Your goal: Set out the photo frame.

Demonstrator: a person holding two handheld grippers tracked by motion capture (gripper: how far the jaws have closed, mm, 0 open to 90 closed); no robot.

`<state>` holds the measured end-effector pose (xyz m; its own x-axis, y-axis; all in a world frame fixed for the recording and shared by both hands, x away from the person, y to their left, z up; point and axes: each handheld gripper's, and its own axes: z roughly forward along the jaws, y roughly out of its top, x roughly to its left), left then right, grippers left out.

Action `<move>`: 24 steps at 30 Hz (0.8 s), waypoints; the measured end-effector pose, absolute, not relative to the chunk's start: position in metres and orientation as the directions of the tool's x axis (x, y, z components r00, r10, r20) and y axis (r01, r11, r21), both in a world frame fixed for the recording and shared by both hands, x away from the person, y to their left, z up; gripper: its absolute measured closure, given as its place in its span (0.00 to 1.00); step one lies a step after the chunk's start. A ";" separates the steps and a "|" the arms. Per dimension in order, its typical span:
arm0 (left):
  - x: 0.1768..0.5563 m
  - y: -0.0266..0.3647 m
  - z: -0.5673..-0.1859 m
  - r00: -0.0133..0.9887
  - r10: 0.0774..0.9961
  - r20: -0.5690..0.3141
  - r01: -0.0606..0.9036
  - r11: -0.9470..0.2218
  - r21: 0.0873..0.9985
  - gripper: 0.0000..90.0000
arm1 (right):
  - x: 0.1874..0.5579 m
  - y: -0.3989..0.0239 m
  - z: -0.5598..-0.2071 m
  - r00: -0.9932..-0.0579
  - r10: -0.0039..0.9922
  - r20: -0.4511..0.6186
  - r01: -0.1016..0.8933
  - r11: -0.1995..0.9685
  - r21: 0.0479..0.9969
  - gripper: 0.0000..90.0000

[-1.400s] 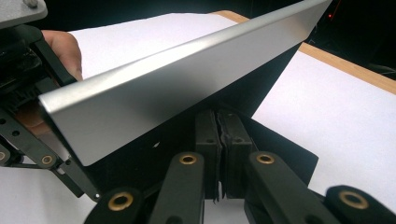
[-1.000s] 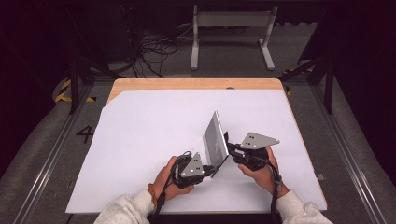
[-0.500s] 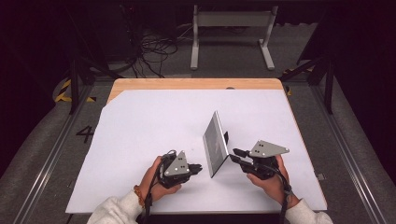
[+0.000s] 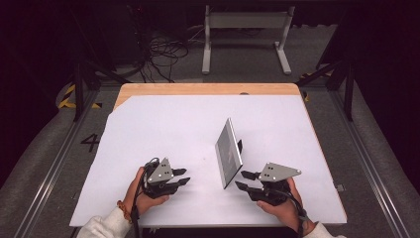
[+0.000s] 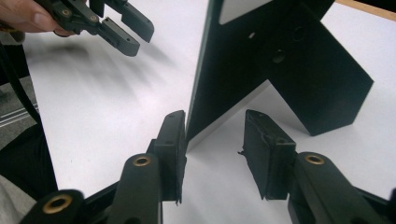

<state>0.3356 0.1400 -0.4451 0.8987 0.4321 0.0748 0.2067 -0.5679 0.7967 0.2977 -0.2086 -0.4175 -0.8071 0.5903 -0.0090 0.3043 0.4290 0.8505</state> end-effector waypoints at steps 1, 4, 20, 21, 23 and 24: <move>0.338 0.142 -0.447 0.895 0.438 0.084 0.209 -0.578 0.789 0.71 | 0.298 -0.207 -0.418 -0.807 0.591 -0.008 0.304 0.428 0.851 0.65; 0.340 0.143 -0.448 0.892 0.442 0.092 0.208 -0.585 0.784 0.68 | 0.298 -0.201 -0.418 -0.811 0.585 -0.006 0.301 0.426 0.853 0.63; 0.345 0.134 -0.447 0.888 0.452 0.085 0.220 -0.580 0.784 0.56 | 0.310 -0.189 -0.420 -0.781 0.624 0.010 0.321 0.388 0.864 0.67; 0.345 0.134 -0.447 0.889 0.450 0.087 0.218 -0.582 0.784 0.55 | 0.310 -0.189 -0.420 -0.783 0.622 0.008 0.318 0.390 0.864 0.69; 0.347 0.133 -0.447 0.885 0.457 0.086 0.224 -0.581 0.783 0.53 | 0.309 -0.189 -0.420 -0.789 0.614 0.001 0.310 0.398 0.863 0.71; 0.348 0.132 -0.446 0.884 0.460 0.085 0.225 -0.578 0.785 0.52 | 0.309 -0.190 -0.419 -0.791 0.612 0.002 0.311 0.399 0.863 0.71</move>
<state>0.3480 0.1324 -0.4463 0.8838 0.4599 0.0855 0.2246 -0.5776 0.7848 0.3093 -0.1900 -0.4195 -0.7911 0.6116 0.0021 0.3109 0.3992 0.8626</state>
